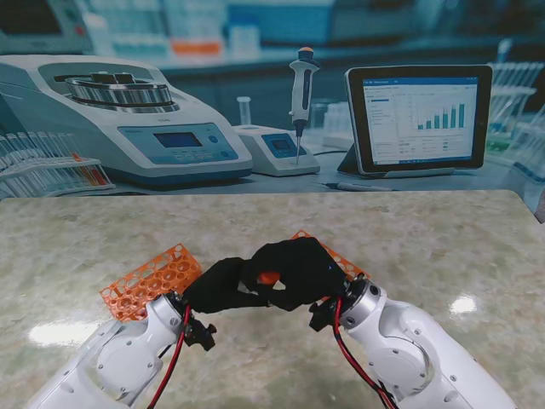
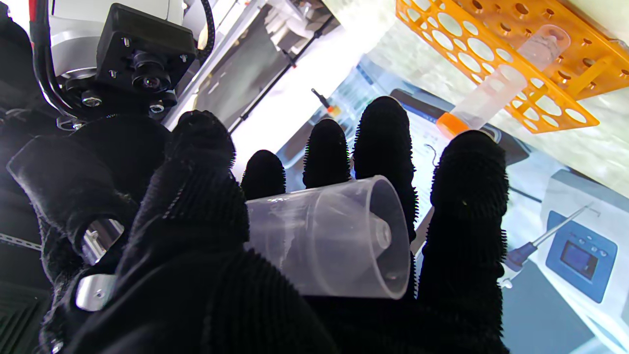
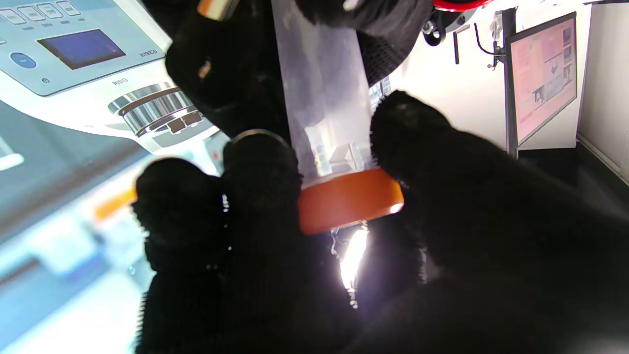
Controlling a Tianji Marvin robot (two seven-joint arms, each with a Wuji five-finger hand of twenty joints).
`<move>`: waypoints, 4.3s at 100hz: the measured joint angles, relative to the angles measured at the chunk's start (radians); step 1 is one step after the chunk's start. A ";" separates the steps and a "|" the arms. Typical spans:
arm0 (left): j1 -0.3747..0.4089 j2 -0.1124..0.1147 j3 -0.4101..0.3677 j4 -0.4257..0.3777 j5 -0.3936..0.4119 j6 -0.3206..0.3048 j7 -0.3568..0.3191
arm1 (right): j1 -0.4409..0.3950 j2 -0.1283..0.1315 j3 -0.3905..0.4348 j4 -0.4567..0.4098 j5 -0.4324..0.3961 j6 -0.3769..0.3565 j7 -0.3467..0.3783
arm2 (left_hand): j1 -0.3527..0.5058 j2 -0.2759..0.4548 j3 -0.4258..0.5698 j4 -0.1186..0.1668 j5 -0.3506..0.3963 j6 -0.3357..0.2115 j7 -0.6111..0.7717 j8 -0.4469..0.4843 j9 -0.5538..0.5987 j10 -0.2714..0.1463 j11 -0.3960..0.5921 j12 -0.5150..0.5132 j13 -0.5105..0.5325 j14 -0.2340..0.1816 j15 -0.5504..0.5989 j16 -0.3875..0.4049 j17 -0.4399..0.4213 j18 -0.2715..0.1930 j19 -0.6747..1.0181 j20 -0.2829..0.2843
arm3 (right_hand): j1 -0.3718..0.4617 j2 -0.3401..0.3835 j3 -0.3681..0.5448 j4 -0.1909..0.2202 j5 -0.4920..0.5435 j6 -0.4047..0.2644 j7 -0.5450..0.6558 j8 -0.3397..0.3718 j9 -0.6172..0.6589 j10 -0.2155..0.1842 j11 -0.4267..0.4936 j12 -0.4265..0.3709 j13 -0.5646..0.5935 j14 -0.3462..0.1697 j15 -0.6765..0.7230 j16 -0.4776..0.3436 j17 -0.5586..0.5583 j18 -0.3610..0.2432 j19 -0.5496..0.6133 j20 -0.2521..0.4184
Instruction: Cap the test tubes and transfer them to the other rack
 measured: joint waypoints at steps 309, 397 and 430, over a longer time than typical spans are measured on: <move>-0.065 0.019 -0.006 0.038 0.024 0.082 -0.089 | -0.245 0.025 0.243 -0.285 -0.067 -0.055 0.119 | -0.048 0.011 -0.005 0.001 0.142 0.055 -0.665 -0.766 -0.200 0.053 -0.473 -0.702 -0.498 0.046 -0.639 -0.658 -0.610 0.100 -1.018 -0.252 | 0.000 0.000 0.012 0.007 0.000 0.000 0.000 0.016 0.073 0.074 0.017 -0.002 0.024 0.026 0.000 0.000 0.001 0.022 0.000 0.025; -0.039 0.019 -0.050 0.030 0.047 0.063 -0.073 | -0.207 0.043 0.281 -0.195 -0.045 0.091 0.254 | -0.048 0.016 -0.005 0.001 0.134 0.053 -0.666 -0.768 -0.225 0.054 -0.483 -0.726 -0.524 0.046 -0.654 -0.702 -0.624 0.099 -1.103 -0.280 | 0.000 0.001 0.012 0.007 0.000 0.000 -0.001 0.022 0.073 0.073 0.018 -0.002 0.025 0.026 0.000 0.000 0.001 0.022 0.000 0.025; -0.029 0.019 -0.061 0.023 0.052 0.061 -0.073 | -0.142 0.047 0.273 -0.102 -0.018 0.166 0.286 | -0.048 0.016 -0.005 0.001 0.134 0.048 -0.666 -0.768 -0.225 0.054 -0.483 -0.726 -0.524 0.046 -0.654 -0.705 -0.624 0.099 -1.107 -0.280 | 0.000 0.001 0.012 0.007 0.000 0.000 -0.001 0.022 0.073 0.073 0.018 -0.002 0.025 0.026 0.000 0.000 0.001 0.022 0.000 0.025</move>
